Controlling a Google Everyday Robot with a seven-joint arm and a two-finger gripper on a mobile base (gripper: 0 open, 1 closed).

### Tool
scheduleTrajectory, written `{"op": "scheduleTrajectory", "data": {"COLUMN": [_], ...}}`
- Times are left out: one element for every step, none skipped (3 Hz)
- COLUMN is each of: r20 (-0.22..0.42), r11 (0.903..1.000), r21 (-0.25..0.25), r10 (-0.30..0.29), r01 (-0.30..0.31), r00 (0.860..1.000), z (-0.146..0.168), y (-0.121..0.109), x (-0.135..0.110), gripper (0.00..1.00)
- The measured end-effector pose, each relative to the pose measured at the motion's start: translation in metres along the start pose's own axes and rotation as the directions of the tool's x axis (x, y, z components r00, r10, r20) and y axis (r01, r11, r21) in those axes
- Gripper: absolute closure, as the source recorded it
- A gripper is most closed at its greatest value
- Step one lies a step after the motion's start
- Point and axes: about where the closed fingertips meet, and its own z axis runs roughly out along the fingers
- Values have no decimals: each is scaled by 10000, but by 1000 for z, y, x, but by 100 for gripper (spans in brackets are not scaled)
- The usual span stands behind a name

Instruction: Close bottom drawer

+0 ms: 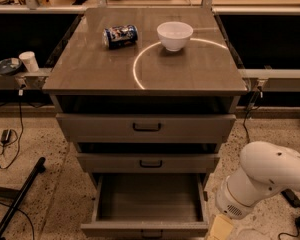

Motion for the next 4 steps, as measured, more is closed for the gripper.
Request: {"op": "scheduleTrajectory", "data": {"r20": [-85, -237, -207, -261], "r11": [9998, 9971, 9894, 9868], "r21": [-156, 724, 1411, 1568], "r10": [89, 241, 379, 444], "r01": [-91, -223, -346, -397], "r00": [9999, 9994, 9991, 9987], "z": [10, 21, 30, 67], "y": [0, -1, -5, -18], "x": [3, 8, 11, 13], "gripper": [0, 0, 0, 0]}}
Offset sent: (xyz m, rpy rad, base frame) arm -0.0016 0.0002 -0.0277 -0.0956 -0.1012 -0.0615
